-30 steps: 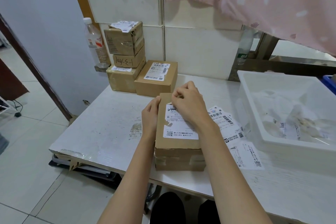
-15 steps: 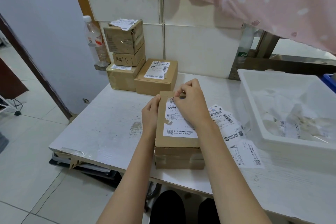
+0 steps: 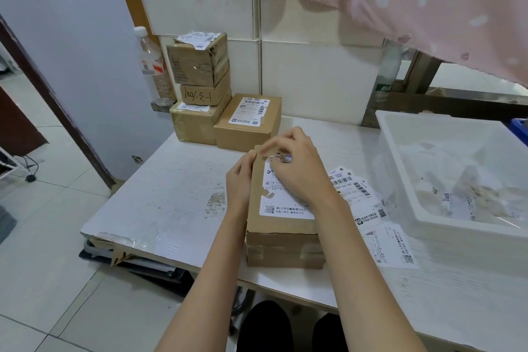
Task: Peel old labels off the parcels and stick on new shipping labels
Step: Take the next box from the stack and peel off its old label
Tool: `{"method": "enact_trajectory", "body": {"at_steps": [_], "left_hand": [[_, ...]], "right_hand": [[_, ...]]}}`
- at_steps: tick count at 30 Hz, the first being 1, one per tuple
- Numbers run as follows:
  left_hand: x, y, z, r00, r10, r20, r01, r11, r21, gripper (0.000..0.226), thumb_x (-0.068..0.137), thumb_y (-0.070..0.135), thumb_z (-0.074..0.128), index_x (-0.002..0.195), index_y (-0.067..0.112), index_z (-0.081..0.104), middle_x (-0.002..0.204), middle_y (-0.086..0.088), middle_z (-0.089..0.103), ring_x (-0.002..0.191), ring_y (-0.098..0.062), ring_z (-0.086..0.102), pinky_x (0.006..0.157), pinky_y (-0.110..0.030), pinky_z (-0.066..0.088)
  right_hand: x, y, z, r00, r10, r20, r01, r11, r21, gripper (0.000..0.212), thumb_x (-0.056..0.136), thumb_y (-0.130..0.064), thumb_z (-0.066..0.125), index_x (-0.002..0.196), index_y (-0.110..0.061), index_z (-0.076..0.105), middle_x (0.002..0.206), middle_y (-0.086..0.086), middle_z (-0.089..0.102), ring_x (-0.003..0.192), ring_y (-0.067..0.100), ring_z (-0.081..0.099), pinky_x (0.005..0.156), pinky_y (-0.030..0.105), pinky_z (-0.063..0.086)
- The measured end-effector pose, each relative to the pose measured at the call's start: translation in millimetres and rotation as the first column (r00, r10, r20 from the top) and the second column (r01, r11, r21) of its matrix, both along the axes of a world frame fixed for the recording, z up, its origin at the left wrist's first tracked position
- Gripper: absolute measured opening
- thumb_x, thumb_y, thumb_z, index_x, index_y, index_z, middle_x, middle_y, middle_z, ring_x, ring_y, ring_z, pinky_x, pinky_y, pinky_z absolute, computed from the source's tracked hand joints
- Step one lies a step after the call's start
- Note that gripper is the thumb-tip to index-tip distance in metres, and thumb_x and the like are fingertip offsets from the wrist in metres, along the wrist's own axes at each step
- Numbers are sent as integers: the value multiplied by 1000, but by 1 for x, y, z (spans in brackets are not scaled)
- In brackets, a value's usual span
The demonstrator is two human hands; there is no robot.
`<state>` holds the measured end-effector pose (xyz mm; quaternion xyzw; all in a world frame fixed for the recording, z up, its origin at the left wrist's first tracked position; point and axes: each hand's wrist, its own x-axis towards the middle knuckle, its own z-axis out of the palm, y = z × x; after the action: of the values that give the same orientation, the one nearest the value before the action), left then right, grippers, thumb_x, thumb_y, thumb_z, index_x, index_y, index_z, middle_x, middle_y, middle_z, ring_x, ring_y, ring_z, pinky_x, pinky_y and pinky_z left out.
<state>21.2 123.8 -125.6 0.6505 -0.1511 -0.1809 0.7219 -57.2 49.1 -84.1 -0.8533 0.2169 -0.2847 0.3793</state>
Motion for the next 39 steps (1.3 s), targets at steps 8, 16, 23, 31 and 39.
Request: {"method": "enact_trajectory", "body": {"at_steps": [8, 16, 23, 31, 39], "left_hand": [[3, -1, -3, 998, 1, 61, -3, 999, 32, 30, 103, 24, 45, 77, 17, 58, 71, 0, 54, 52, 1, 46, 50, -10, 36], [3, 0, -2, 994, -20, 109, 14, 999, 53, 31, 103, 15, 46, 76, 25, 55, 65, 6, 53, 47, 3, 47, 47, -8, 36], [3, -1, -4, 1000, 1, 8, -1, 1000, 4, 26, 102, 25, 48, 87, 7, 61, 69, -8, 50, 58, -11, 43, 47, -15, 35], [3, -1, -2, 1000, -2, 3, 2, 1000, -6, 30, 102, 22, 48, 75, 14, 59, 66, -4, 52, 47, -1, 45, 46, -13, 35], [3, -2, -3, 992, -20, -123, 18, 1000, -21, 31, 98, 29, 54, 72, 16, 65, 60, -2, 51, 61, -17, 47, 61, -28, 41]], "right_hand": [[2, -4, 0, 992, -116, 52, 109, 988, 110, 17, 82, 0, 62, 68, -9, 66, 97, -4, 48, 93, 17, 55, 85, 32, 50], [-2, 0, 3, 986, -2, 167, -38, 971, 237, 48, 78, 6, 53, 91, -35, 74, 104, -16, 50, 105, 15, 52, 79, 27, 49], [0, 3, 2, 998, -5, -58, 0, 996, -88, 32, 82, -10, 61, 60, -34, 55, 99, -17, 49, 99, 4, 41, 89, 27, 36], [-2, 1, 3, 991, -54, 119, 34, 987, 159, 28, 75, -1, 66, 56, -21, 67, 100, -15, 46, 106, 17, 52, 82, 28, 48], [-8, 24, 8, 986, -144, 86, 162, 953, -255, 14, 72, -38, 65, 75, -28, 56, 79, -13, 47, 81, 10, 45, 81, 29, 35]]}}
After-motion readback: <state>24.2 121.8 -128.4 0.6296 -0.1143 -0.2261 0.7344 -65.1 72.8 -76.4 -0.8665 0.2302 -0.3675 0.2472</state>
